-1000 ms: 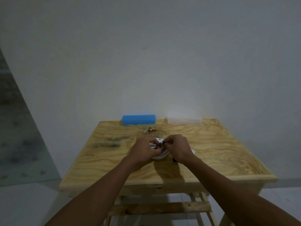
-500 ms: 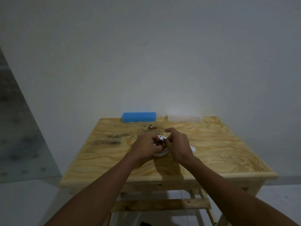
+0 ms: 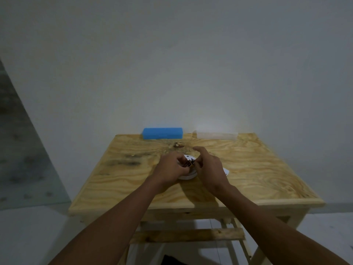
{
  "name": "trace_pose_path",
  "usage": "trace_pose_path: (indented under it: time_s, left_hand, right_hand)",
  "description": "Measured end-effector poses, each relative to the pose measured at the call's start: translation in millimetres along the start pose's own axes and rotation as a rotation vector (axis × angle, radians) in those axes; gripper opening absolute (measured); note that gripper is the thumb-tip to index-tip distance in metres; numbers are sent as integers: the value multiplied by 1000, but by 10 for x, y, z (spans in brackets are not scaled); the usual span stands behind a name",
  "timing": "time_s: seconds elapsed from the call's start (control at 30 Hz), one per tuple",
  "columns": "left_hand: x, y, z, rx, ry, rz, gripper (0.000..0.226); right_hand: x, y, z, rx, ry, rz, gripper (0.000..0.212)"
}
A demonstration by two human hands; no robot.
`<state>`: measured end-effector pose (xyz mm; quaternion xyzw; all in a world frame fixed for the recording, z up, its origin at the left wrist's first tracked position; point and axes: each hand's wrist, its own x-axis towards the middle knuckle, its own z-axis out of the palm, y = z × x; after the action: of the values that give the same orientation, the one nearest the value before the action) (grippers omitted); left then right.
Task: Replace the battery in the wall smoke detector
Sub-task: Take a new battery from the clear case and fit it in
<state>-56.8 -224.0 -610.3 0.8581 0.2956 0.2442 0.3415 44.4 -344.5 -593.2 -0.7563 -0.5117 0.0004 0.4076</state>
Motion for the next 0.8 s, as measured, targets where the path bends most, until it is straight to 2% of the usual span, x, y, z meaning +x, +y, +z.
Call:
trace_pose_path:
  time_s: [0.1,0.27,0.4,0.47,0.53,0.7,0.8]
  left_hand:
    - [-19,30,4,-19,6,3,19]
    - [4,34,35,-21,23,-7,24]
    - [13,34,99,40,39,-29,29]
    - [13,20,101,33,32,-26,27]
    - [-14,16,89,-16,39,-16,19]
    - [-41,16,85,-111,66,-42,13]
    - [-51,27,71,-126,52,-38,14]
  right_hand:
    - [-14,-57,-2,-53,-18,-8,53]
    - [-44,-219,8,-116,-61,71,70]
    - [-190,-310,56,-180,-86,58,72]
    - [-159,-299,44,-127,-78,102,71]
    - [-61,-241,32,-7,-63,164,64]
    - [94,-186,12,-23,-18,194,27]
    - [167,-184,16,-17,-26,230,21]
